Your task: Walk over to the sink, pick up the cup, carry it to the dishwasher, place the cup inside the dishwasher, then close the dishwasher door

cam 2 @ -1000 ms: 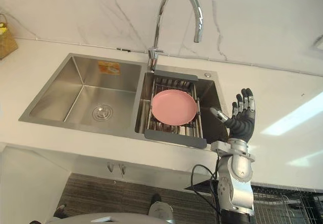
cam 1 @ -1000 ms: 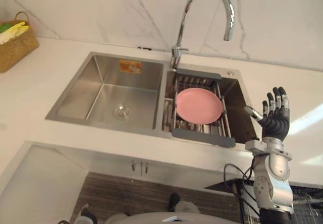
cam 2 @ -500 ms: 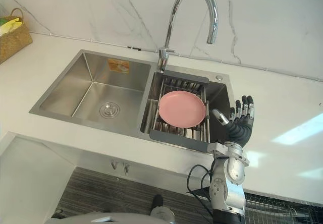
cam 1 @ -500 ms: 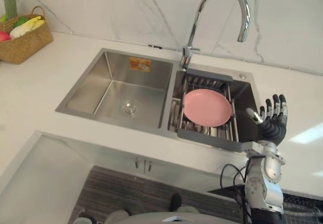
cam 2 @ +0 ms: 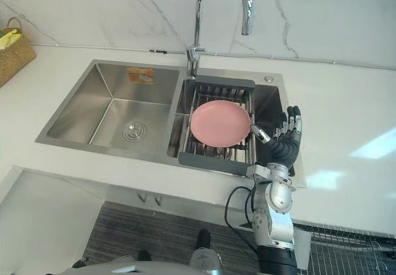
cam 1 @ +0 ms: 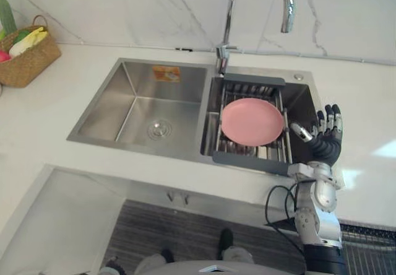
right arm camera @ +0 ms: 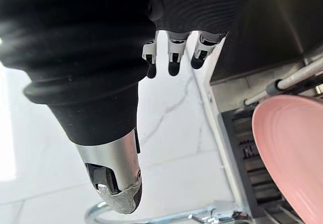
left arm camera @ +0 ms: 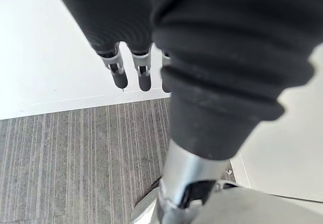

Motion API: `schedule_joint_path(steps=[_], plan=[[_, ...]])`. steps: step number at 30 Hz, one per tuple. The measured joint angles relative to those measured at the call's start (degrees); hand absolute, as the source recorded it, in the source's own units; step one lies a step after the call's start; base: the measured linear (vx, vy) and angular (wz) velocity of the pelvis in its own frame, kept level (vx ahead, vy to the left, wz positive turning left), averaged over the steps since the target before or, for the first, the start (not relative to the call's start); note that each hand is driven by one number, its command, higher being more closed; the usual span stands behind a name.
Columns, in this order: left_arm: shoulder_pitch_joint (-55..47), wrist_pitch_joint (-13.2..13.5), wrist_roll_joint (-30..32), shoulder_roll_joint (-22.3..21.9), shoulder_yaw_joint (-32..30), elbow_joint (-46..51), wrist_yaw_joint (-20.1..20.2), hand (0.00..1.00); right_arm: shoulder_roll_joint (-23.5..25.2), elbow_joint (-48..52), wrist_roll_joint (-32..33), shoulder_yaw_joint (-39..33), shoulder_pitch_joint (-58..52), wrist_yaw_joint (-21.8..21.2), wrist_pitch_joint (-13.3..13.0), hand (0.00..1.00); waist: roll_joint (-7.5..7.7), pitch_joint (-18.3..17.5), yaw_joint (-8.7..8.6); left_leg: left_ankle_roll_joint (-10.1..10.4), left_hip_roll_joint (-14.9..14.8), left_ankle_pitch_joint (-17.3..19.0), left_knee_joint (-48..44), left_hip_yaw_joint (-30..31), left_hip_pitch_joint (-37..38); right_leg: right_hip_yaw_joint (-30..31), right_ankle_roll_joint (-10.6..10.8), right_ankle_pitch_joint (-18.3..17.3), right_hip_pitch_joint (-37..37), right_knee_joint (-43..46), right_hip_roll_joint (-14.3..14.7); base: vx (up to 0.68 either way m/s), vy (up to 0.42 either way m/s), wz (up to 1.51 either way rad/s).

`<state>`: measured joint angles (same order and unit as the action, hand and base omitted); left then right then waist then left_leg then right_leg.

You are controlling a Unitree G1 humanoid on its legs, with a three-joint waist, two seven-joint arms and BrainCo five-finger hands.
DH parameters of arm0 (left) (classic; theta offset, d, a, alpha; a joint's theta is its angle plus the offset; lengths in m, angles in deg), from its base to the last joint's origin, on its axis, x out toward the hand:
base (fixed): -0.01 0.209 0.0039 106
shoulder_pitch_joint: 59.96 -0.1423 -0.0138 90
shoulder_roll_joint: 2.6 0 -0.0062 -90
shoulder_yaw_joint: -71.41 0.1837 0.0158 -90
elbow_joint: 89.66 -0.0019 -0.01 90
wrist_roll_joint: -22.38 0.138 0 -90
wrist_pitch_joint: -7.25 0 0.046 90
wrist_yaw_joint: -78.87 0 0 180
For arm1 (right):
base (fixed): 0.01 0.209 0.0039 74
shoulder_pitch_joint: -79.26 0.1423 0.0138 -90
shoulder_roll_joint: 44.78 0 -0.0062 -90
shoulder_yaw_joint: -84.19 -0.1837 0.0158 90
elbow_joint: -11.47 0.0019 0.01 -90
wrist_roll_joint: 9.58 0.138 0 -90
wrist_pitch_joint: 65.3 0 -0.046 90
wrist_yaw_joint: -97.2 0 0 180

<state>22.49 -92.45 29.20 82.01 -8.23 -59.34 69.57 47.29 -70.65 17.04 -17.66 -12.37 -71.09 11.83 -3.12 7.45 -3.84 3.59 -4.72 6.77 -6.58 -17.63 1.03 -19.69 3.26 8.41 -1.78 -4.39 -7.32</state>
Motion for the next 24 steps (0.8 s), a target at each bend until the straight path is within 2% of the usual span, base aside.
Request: schedule_joint_path(steps=[4,8,10,13,14,16,17,18,19,20,21,22,23,24], plan=[[0.25,0.24,-0.58,0.39,1.13,-0.06,-0.41,0.00,0.58,0.00,-0.01,0.47,-1.21,-0.07,-0.77,0.00,0.30,-0.04,-0.29,0.52,0.14,0.21,0.79,-0.28,0.12,-0.05,0.13,0.41,-0.08,-0.59,0.02,-0.06,0.026,-0.03],[0.67,-0.04,-1.83,0.66,1.88,-0.06,-1.06,0.00,2.25,0.06,0.00,0.50,-1.21,0.37,-0.92,0.00,0.61,-0.09,0.18,0.46,0.07,0.24,0.93,-0.08,-0.08,-0.37,0.23,0.34,-0.19,-0.42,0.13,0.02,0.011,0.03],[1.39,-1.18,-2.81,0.79,3.08,-0.06,-1.78,0.00,2.38,0.36,-0.01,0.86,-1.73,1.02,-0.92,0.00,0.77,-0.22,0.29,0.21,0.01,0.29,0.40,0.62,-1.15,-1.19,0.30,0.23,-0.54,-0.20,0.10,0.05,0.021,0.20],[2.51,-4.01,-3.30,1.19,3.11,-0.05,-2.10,0.00,2.36,0.45,0.03,2.25,-1.51,1.60,-0.95,0.00,0.85,0.50,0.51,-0.82,-1.06,0.87,-5.54,1.96,-4.98,-1.76,-0.15,-1.43,-3.33,4.00,-0.09,0.02,0.012,0.19],[2.59,-4.30,-3.04,1.29,2.87,-0.05,-2.01,0.00,2.24,0.66,-0.04,3.74,-0.65,1.85,-0.95,0.00,1.07,2.25,0.54,-0.50,-1.68,1.10,-11.70,2.06,-7.13,-1.61,-0.38,-2.90,-3.71,6.66,-0.55,-0.01,-0.024,0.05],[2.17,-4.33,-2.95,0.84,2.81,-0.05,-1.80,0.00,1.53,1.48,-0.22,4.88,0.80,2.36,-0.92,0.00,0.30,3.84,0.56,-0.45,-1.95,1.07,-16.89,2.99,-8.55,-0.90,-0.50,-4.13,-3.66,8.62,-1.49,-0.06,0.018,-0.13],[1.55,-4.07,-3.16,-0.03,2.71,-0.08,-1.67,0.00,0.35,2.69,-1.10,5.29,2.45,2.14,-0.85,0.00,-1.11,5.29,0.57,0.62,-1.83,0.35,-19.75,3.65,-9.41,0.48,-0.57,-5.80,-4.46,10.22,-2.45,-0.08,0.095,-0.23],[1.44,-3.74,-3.40,-0.26,2.62,-0.11,-1.65,0.00,-0.27,2.66,-1.40,5.63,3.16,1.97,-0.86,0.00,-1.45,5.96,0.32,1.59,-1.52,-0.70,-20.84,3.60,-10.34,1.16,-0.68,-6.14,-4.68,10.56,-3.06,-0.09,0.112,-0.14],[1.55,-3.13,-4.17,-0.45,2.02,-0.14,-1.65,0.00,-0.54,2.49,-1.96,6.26,3.81,1.45,-0.84,0.00,-0.22,7.27,-0.39,1.64,-0.41,-2.13,-22.61,3.27,-12.47,2.07,-0.99,-6.44,-5.41,10.90,-5.17,-0.08,0.067,0.07],[1.47,-2.44,-4.73,-0.55,1.41,-0.37,-1.65,0.00,-0.73,2.39,-2.33,6.77,3.91,1.12,-0.83,0.00,-0.07,7.41,-1.05,0.39,-0.45,-0.89,-21.18,1.92,-13.97,2.21,-1.26,-6.90,-6.79,11.66,-6.86,-0.09,0.055,0.12],[1.34,-1.61,-5.25,-0.66,0.77,-1.18,-1.71,0.00,-1.35,3.69,-3.08,7.31,4.16,0.77,-1.23,0.00,-0.73,7.46,-1.72,1.00,-1.85,-1.96,-15.15,-0.47,-13.02,2.55,-1.13,-7.84,-8.27,13.66,-8.04,-0.09,0.018,0.01],[1.03,-1.42,-5.51,-0.90,0.49,-2.09,-1.74,0.00,-2.31,4.62,-3.79,7.44,4.12,0.70,-1.54,0.00,-1.43,7.72,-1.76,1.74,-3.48,-4.79,-8.77,-1.89,-11.50,2.30,-0.47,-8.24,-9.44,17.22,-8.12,-0.02,0.027,-0.04],[0.30,-1.43,-5.50,-1.17,-0.44,-2.31,-1.65,0.00,-2.95,5.86,-4.47,7.96,3.85,0.59,-2.11,0.00,-3.28,7.87,-1.97,1.92,-5.96,-7.17,-4.66,-1.79,-9.39,2.74,0.10,-11.75,-11.28,22.83,-8.83,0.01,0.147,-0.15],[-1.35,-1.43,-5.49,-2.37,-1.46,-2.26,-1.17,0.00,-4.70,6.41,-4.67,7.92,3.72,0.41,-2.70,0.00,-5.60,7.94,-2.38,-0.32,-7.95,-9.62,-3.04,-1.30,-6.88,3.03,1.13,-15.28,-12.32,29.03,-8.27,0.04,0.228,-0.13]])
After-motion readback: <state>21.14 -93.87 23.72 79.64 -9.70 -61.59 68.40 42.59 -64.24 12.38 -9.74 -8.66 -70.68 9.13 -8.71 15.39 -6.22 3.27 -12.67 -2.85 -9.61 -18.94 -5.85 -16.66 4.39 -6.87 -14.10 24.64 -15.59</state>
